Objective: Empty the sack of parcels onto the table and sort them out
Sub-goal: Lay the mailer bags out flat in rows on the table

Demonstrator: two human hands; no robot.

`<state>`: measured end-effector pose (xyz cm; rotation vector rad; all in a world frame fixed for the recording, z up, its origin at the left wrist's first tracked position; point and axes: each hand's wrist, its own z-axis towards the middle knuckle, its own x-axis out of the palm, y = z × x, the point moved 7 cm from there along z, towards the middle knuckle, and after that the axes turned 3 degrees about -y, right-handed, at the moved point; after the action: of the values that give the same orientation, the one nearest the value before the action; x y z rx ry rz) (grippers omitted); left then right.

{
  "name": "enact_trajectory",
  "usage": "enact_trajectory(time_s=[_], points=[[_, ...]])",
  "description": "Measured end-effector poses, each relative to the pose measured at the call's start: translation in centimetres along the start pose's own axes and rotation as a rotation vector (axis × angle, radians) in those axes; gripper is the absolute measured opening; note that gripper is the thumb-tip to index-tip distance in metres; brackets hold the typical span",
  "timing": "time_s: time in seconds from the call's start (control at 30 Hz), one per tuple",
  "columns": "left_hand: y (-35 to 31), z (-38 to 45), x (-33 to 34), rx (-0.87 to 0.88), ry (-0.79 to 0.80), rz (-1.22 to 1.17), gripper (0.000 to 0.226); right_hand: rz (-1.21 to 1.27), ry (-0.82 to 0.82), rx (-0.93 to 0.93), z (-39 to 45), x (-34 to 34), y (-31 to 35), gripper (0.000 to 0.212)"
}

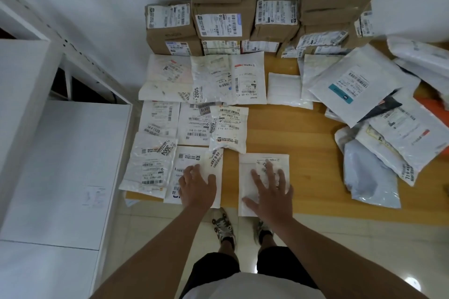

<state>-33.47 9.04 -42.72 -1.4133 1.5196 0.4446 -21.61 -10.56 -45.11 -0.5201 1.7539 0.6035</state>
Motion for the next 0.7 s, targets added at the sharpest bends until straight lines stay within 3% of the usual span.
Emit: enact_trajectory(time_s=[0.43, 0.7], points=[[0.4, 0.5, -0.3, 0.026, 0.046, 0.020, 0.057, 0.058, -0.043, -0.029, 1.8, 0.1, 6.5, 0.079], [0.5, 0.4, -0.1, 0.044, 0.047, 0.056, 0.064, 0.092, -0.072, -0.047, 1.6, 0.1, 7.2, 0.082]])
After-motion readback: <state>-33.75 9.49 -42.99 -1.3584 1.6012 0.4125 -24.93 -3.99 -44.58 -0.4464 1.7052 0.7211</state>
